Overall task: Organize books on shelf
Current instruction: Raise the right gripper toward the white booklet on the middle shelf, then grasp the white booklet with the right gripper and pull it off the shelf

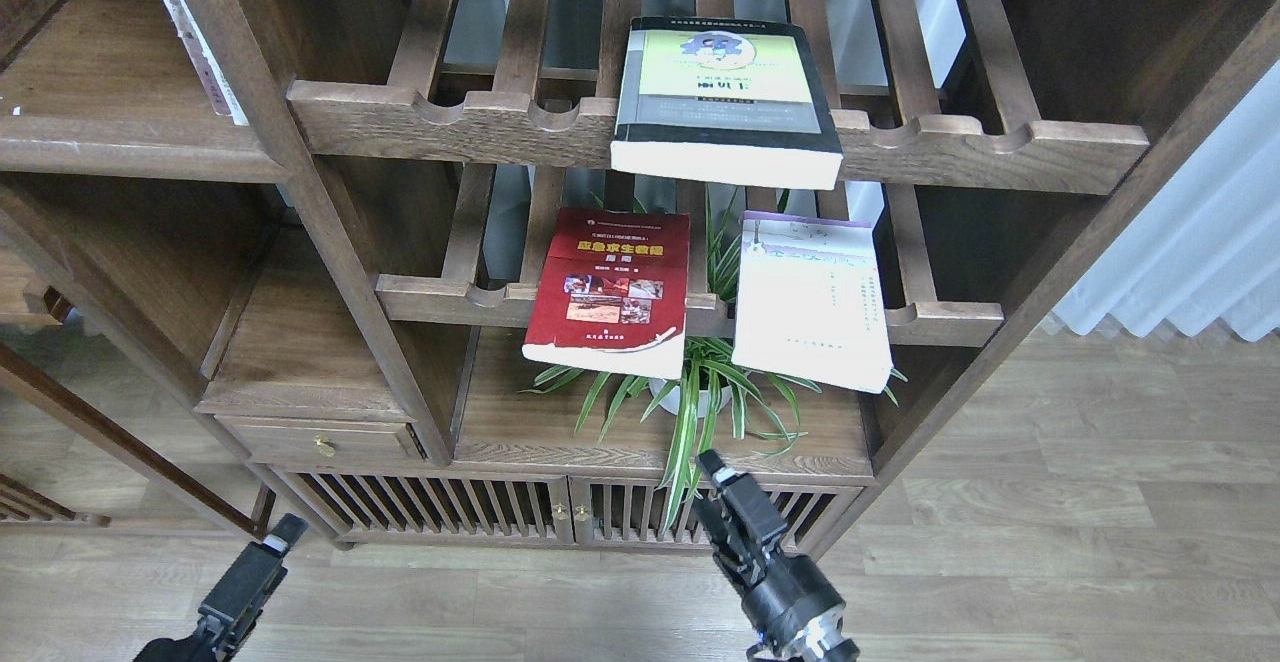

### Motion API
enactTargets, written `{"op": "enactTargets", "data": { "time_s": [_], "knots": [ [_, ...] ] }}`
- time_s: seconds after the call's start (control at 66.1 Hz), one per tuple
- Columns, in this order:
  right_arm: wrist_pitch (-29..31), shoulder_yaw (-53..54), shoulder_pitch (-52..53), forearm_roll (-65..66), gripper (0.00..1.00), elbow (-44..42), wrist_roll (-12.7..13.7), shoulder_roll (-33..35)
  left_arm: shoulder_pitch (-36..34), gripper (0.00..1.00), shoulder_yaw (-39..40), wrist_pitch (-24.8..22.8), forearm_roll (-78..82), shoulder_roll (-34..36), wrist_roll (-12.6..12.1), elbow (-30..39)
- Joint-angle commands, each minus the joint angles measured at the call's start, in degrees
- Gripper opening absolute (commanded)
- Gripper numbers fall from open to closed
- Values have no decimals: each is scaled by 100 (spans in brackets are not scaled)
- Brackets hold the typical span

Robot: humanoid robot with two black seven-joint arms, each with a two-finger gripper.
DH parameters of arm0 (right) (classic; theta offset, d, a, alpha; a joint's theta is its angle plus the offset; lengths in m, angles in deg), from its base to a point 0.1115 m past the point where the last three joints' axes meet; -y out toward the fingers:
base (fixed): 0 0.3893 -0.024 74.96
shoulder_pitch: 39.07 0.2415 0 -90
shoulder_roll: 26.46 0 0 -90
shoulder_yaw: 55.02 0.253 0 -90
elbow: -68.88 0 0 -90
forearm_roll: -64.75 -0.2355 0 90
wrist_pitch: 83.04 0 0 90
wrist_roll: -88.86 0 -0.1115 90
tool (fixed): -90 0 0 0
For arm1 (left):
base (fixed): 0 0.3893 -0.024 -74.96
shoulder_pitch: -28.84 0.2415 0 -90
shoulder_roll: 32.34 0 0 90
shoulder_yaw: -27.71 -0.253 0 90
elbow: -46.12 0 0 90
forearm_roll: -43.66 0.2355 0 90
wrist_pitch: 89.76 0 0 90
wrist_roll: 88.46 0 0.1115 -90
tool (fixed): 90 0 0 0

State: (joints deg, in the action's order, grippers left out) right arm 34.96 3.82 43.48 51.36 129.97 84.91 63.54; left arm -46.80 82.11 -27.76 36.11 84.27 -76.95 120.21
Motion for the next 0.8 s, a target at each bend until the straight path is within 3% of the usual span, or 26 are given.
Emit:
{"op": "enactTargets", "data": {
  "time_s": [0.0,0.348,0.59,0.711,0.787],
  "knots": [
    [0,110,16,12,99,184,17,0,-39,100,18,0,8,2,-18,-114],
    [0,242,306,-5,99,395,-18,0,-65,100,27,0,8,20,-26,-167],
    [0,655,508,-49,99,334,-360,0,-56,100,27,0,8,20,-9,-184],
    [0,743,517,-58,91,210,-571,0,-65,100,35,0,8,20,-9,-184],
    [0,734,517,-67,80,158,-808,0,-65,100,53,0,8,20,-9,-184]
  ]
}}
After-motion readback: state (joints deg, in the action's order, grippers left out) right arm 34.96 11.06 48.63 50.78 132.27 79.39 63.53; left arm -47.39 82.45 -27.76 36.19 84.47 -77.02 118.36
